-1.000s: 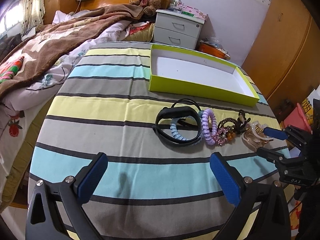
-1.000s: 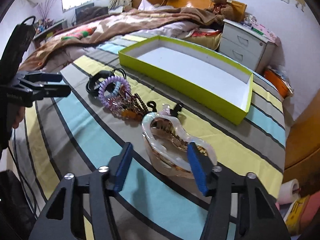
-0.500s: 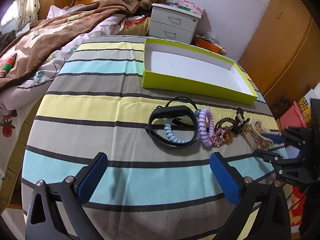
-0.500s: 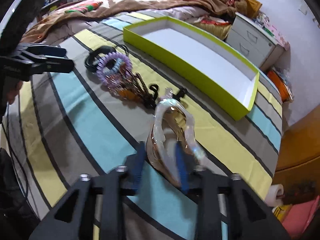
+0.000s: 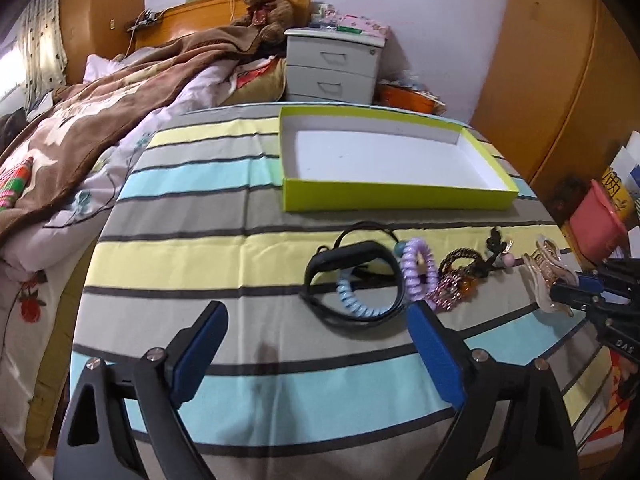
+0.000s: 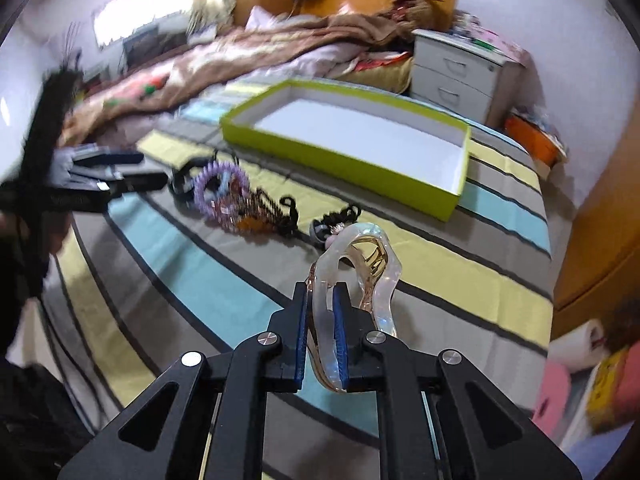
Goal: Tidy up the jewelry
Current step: 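Lift the claw clip with the right tool while the left tool grasps the black band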
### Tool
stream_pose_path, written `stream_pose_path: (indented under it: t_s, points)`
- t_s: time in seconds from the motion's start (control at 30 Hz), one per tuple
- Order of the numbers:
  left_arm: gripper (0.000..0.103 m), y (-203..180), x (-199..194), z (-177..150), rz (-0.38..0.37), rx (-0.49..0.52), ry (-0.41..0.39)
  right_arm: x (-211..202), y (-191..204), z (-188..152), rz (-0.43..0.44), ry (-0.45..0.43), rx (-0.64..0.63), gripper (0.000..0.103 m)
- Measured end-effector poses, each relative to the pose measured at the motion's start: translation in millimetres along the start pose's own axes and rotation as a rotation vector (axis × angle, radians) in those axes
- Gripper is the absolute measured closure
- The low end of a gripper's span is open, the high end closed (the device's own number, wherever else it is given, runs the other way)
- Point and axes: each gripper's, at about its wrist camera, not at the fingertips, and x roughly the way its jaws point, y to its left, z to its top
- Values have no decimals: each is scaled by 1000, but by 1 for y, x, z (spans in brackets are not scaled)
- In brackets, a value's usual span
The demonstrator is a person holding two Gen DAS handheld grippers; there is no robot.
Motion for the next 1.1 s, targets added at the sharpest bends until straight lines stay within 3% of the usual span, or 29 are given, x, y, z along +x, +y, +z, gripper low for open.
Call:
stream_pose_path:
  t_s: [0.1, 0.3, 0.4, 0.43, 0.5, 0.7, 0.8, 0.97, 1.03, 1.1]
  points:
    - [10, 0, 6, 7, 13, 11, 5, -6, -3, -2, 30, -27, 43, 91]
    - [10, 12, 23, 16, 64, -7, 39, -12, -4, -10, 2, -40, 76, 91]
    - [10, 18, 28, 21, 59, -28, 48, -16, -8, -16, 59, -65, 101, 91]
    - [10, 19, 29, 22, 59, -27, 46, -14, -8, -16, 22, -57, 115, 91]
    - [12, 16, 33, 22, 70, 0, 55, -12, -9, -18, -27, -55, 114, 91]
    - [20, 8, 43, 23, 92, 68, 62, -15, -12, -19, -4, -76, 136, 91]
    - [21, 7, 48, 25, 54, 87, 75, -14, -14, -19, -5, -79, 148, 91]
    - [42, 4, 49, 25, -3, 75, 87, -14, -15, -18, -6, -81, 166, 91]
    - [58, 3, 47, 24, -25, 68, 81, -13, -15, -18, -4, -80, 170, 91]
    - [67, 3, 43, 22, -49, 50, 73, -12, -16, -19, -7, -79, 172, 91]
